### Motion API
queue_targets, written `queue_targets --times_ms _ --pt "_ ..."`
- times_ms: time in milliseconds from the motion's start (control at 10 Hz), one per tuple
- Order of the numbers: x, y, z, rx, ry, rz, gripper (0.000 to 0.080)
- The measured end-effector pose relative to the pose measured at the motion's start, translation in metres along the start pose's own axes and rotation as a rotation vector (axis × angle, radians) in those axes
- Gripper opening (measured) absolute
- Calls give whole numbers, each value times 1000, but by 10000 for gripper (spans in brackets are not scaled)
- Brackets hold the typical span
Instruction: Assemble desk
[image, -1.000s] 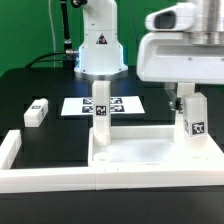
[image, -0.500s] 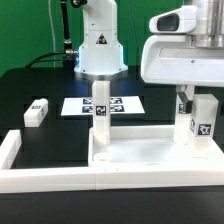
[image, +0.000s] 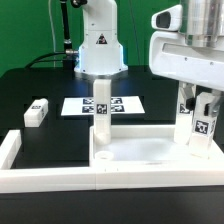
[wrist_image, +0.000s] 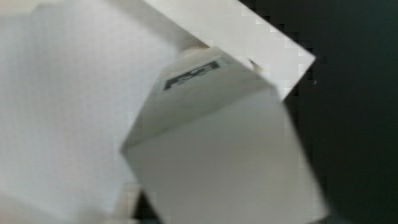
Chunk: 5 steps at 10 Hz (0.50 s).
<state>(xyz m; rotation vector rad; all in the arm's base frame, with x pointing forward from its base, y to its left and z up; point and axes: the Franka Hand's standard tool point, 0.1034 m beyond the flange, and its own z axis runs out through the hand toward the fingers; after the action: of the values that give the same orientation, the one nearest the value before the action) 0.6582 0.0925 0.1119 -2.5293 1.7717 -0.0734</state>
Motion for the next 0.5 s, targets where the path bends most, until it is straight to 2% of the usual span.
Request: queue_targets --times_ms 100,200,300,400,500 --pt "8 2 4 68 -31 184 207" --pt "15 11 11 128 -36 285 52" --pt "17 20 17 125 -35 318 13" --pt "16 18 16 121 -40 367 13" --pt "11 17 16 105 -36 371 3"
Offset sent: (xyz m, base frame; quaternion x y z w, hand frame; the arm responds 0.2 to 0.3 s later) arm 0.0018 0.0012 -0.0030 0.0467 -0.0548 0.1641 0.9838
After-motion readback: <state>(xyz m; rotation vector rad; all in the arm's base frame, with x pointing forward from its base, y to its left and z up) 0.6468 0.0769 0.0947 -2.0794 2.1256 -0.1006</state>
